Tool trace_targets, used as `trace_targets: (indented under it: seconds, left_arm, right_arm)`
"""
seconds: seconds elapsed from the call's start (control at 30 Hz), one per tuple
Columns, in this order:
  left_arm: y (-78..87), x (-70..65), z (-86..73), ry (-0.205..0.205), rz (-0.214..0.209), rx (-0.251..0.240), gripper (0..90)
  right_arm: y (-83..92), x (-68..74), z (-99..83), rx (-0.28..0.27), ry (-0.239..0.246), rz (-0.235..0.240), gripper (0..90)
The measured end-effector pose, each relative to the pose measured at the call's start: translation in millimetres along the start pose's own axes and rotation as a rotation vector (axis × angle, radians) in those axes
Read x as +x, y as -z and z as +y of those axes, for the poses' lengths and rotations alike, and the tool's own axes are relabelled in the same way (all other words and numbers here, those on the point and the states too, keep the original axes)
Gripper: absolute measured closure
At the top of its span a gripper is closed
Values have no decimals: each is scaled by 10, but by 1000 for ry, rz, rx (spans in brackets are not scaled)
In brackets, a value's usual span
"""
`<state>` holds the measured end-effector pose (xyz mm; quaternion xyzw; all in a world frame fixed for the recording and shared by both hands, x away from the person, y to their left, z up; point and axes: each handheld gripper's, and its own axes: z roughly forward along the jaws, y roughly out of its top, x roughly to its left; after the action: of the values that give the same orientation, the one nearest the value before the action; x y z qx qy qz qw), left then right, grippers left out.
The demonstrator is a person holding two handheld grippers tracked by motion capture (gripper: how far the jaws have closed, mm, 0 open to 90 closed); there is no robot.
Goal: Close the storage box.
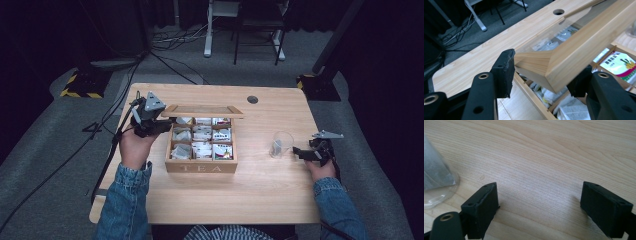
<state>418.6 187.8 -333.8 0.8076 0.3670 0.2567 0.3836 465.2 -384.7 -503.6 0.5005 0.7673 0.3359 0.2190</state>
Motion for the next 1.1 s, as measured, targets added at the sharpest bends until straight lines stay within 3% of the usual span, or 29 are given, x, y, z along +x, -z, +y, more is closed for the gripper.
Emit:
trace_targets:
  seconds: [0.4,0.8,1.1]
  left_arm:
    - [112,-96,-84,-4,-15,48,475]
    - [143,-183,-137,-40,-7,115,472]
    - [126,-200,-198,-36,-37,171,455]
  right_arm:
    - [0,3,0,0,-1,1,149]
    - [1,5,0,1,-3,-1,149]
    - [3,10,-1,1,-6,-4,149]
